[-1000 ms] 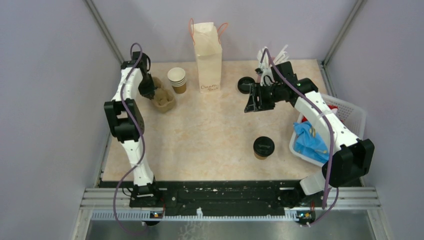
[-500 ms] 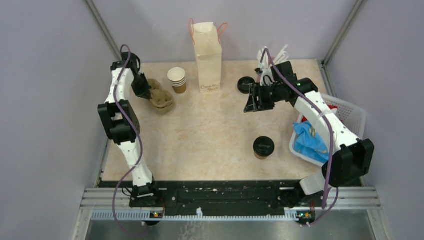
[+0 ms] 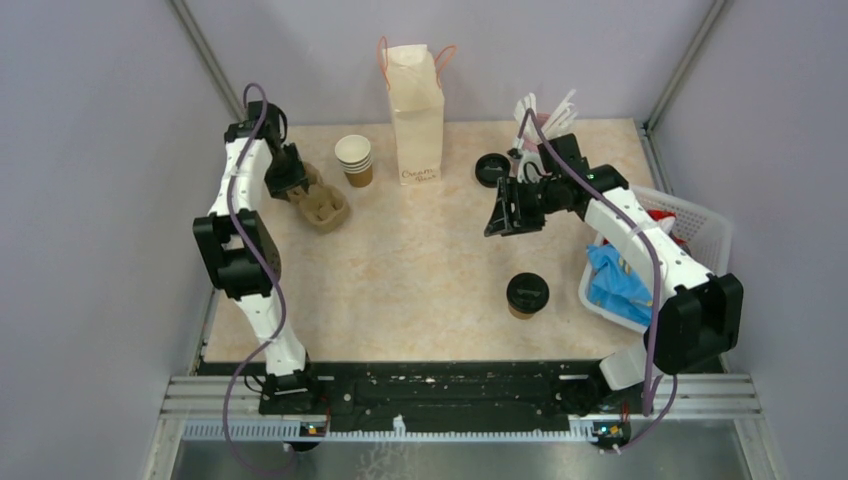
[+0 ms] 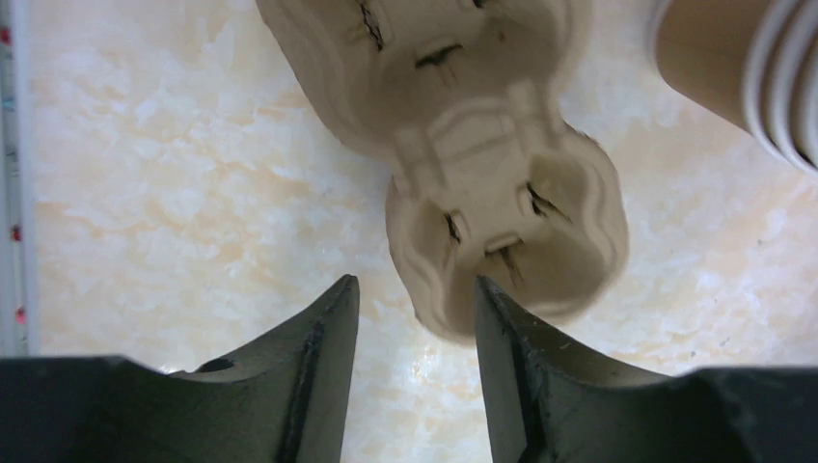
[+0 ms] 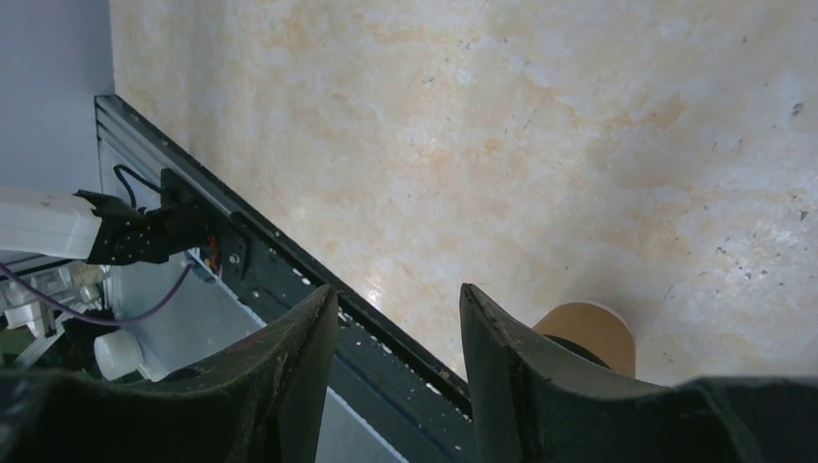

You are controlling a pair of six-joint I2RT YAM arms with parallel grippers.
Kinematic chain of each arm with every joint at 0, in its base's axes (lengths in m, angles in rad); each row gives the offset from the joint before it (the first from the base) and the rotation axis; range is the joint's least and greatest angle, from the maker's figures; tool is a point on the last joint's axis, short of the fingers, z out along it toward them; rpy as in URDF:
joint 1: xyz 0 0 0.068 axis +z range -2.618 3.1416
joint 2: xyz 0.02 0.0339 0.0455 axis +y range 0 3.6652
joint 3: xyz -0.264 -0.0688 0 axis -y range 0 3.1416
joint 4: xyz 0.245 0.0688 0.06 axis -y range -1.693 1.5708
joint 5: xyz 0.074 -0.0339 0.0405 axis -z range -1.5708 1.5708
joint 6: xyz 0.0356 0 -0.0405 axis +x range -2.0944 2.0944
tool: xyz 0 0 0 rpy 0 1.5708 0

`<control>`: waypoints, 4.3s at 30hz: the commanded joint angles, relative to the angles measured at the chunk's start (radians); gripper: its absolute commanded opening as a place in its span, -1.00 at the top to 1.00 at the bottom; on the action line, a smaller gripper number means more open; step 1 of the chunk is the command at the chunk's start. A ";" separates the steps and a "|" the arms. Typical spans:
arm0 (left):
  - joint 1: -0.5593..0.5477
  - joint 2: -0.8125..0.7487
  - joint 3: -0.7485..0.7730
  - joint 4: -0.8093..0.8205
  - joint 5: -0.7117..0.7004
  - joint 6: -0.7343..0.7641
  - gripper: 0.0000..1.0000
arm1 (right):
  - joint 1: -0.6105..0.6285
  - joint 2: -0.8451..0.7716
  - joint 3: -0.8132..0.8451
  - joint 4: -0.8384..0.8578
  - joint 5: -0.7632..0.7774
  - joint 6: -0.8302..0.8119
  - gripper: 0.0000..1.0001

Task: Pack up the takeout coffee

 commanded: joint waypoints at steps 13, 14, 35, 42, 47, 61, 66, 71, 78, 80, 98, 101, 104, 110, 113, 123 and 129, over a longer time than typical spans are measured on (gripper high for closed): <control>-0.430 -0.297 -0.330 0.208 -0.384 0.407 -0.39 | -0.003 -0.070 0.014 0.024 -0.021 -0.009 0.01; -0.442 -0.309 -0.370 0.242 -0.392 0.436 -0.39 | -0.004 -0.071 0.015 0.023 -0.020 -0.012 0.01; -0.534 -0.209 -0.492 0.480 -0.612 0.680 0.06 | -0.003 -0.086 0.019 0.009 -0.004 -0.026 0.02; -0.534 -0.177 -0.471 0.498 -0.640 0.697 0.20 | -0.003 -0.077 0.022 0.005 -0.005 -0.031 0.02; -0.534 -0.171 -0.475 0.505 -0.645 0.706 0.27 | -0.003 -0.078 0.021 0.005 -0.004 -0.031 0.02; -0.533 -0.155 -0.485 0.507 -0.637 0.707 0.22 | -0.004 -0.076 0.019 0.008 -0.009 -0.032 0.02; -0.534 -0.143 -0.480 0.511 -0.662 0.704 0.25 | -0.004 -0.076 0.018 0.008 -0.009 -0.033 0.02; -0.533 -0.130 -0.470 0.516 -0.688 0.710 0.28 | -0.003 -0.076 0.016 0.010 -0.010 -0.033 0.02; -0.534 -0.142 -0.469 0.525 -0.747 0.708 0.39 | -0.003 -0.075 0.016 0.012 -0.013 -0.033 0.03; -0.534 -0.151 -0.473 0.529 -0.756 0.709 0.40 | -0.003 -0.073 0.017 0.012 -0.013 -0.032 0.03; -0.535 -0.118 -0.537 0.617 -0.905 0.669 0.53 | -0.003 -0.074 0.019 0.012 -0.012 -0.037 0.03; -0.535 -0.127 -0.549 0.650 -0.969 0.667 0.52 | -0.002 -0.073 0.019 0.012 -0.012 -0.037 0.03; -0.534 -0.148 -0.549 0.678 -0.996 0.681 0.49 | -0.003 -0.074 0.021 0.012 -0.012 -0.037 0.03; -0.534 -0.166 -0.514 0.714 -1.031 0.731 0.38 | -0.003 -0.071 0.019 0.013 -0.013 -0.037 0.03; -0.531 -0.163 -0.487 0.701 -1.019 0.738 0.32 | -0.003 -0.073 0.018 0.013 -0.012 -0.037 0.03; -0.504 -0.131 -0.409 0.499 -0.918 0.613 0.40 | -0.002 -0.073 0.015 0.016 -0.012 -0.036 0.03; -0.502 -0.116 -0.406 0.469 -0.872 0.594 0.35 | -0.003 -0.073 0.014 0.015 -0.012 -0.038 0.03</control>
